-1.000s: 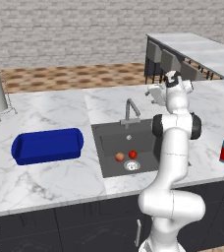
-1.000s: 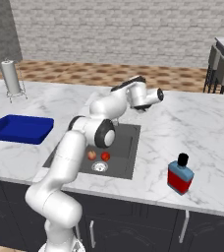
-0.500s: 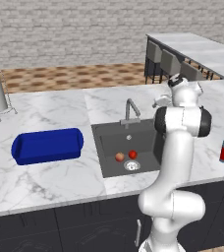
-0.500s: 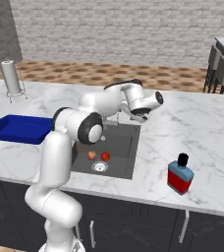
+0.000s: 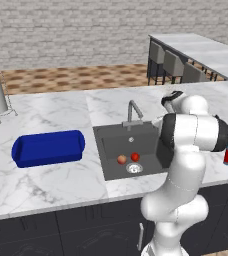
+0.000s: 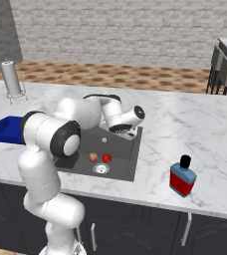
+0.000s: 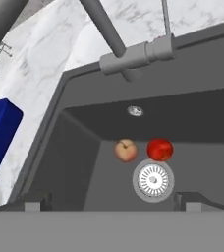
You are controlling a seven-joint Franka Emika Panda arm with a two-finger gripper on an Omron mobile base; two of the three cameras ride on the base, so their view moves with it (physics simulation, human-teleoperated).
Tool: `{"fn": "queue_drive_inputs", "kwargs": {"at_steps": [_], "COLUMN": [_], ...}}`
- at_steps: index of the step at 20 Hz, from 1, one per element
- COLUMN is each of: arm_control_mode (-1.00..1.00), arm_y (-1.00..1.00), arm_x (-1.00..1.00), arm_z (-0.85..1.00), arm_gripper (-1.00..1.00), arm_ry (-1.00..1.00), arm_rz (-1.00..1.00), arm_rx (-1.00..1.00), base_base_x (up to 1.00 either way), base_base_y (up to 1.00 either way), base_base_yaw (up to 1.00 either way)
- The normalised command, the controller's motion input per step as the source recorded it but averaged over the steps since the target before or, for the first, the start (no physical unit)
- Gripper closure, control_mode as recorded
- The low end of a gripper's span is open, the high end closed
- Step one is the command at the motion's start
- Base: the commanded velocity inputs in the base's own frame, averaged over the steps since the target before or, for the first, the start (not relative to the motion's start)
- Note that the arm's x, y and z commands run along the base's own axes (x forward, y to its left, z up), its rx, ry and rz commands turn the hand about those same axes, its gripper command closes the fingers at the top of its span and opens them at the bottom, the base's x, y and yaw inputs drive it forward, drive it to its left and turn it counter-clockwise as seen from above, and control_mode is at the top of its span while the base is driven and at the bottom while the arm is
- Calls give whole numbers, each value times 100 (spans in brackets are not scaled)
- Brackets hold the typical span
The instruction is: Pick up all produce items and place them in the sink. Turn on the sink faucet to wash them. Then turn the sink off and put them in the tray.
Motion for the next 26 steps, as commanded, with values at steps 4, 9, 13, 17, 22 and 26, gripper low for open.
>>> {"fn": "queue_drive_inputs", "kwargs": {"at_steps": [4, 9, 13, 17, 22, 26], "arm_control_mode": [-100, -100, -100, -100, -100, -100], "arm_y": [56, 37, 6, 2, 0, 1], "arm_x": [-39, 10, 45, 18, 10, 0], "arm_z": [0, 0, 0, -24, -38, -29], "arm_gripper": [-100, -100, -100, -100, -100, -100], "arm_ry": [0, 0, 3, 3, 5, 6], "arm_rz": [0, -3, -5, -2, -1, -1], "arm_rx": [-12, -13, -15, -15, -12, -7], "base_base_x": [0, 0, 0, 0, 0, 0], "base_base_y": [0, 0, 0, 0, 0, 0], "base_base_yaw": [0, 0, 0, 0, 0, 0]}}
